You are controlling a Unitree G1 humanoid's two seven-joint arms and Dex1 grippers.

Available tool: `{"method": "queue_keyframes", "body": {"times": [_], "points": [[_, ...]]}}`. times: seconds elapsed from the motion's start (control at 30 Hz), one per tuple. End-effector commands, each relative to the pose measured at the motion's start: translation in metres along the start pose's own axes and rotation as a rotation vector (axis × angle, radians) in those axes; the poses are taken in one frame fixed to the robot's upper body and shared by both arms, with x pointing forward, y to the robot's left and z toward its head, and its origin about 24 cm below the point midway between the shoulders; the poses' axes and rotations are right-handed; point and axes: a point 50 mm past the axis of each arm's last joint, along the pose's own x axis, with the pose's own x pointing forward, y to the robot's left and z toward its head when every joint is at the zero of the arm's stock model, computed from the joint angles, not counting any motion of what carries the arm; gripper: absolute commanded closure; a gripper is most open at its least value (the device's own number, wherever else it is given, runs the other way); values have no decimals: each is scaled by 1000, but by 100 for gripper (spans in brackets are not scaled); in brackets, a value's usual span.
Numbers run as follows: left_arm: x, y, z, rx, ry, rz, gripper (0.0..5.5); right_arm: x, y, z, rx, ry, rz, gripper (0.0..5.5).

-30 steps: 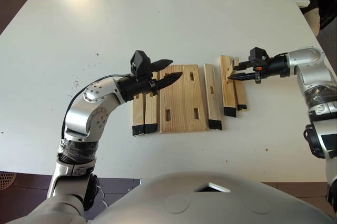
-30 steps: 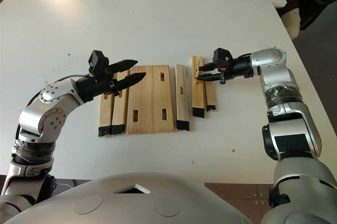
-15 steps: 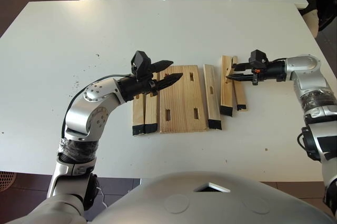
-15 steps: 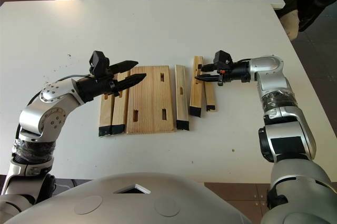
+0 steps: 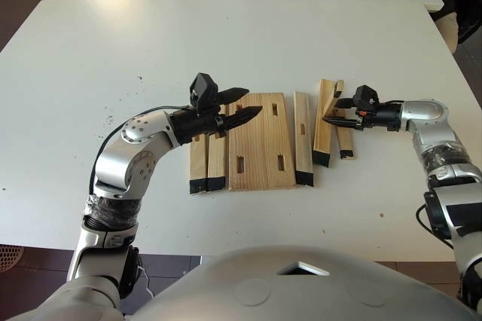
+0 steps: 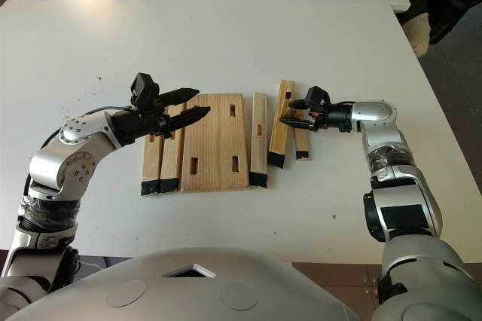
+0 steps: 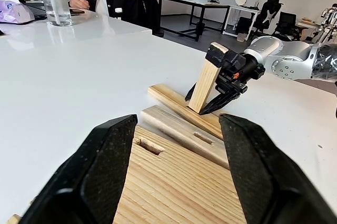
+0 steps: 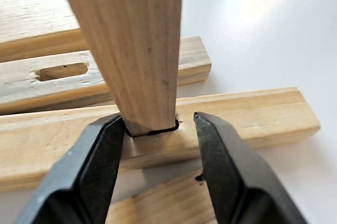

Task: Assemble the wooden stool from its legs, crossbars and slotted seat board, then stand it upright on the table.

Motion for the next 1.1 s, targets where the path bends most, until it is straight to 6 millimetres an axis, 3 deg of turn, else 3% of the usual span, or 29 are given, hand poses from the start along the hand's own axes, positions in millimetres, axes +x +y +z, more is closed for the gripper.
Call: {"method": "queue_keyframes", "body": {"times": [0.03, 0.5, 0.6, 0.7, 0.8, 0.93, 1.1], "points": [[-3, 3, 3, 23, 4, 19, 260, -15, 10, 17, -19, -76, 32, 312], [-5, 2, 0, 25, 4, 22, 260, -52, 39, 128, -160, -364, -1, 312], [-5, 2, 1, 26, 7, 16, 260, -49, 40, 149, -165, -456, -13, 312], [-3, 3, 2, 30, 10, 10, 260, -33, 39, 164, -173, -532, -13, 312], [-1, 4, 3, 32, 14, 1, 260, -16, 41, 167, -161, -551, 17, 312], [0, 5, 4, 32, 16, -2, 260, 0, 36, 156, -121, -527, 29, 312], [0, 5, 0, 21, 19, 2, 260, 22, 33, 90, 6, -321, 53, 312]]}}
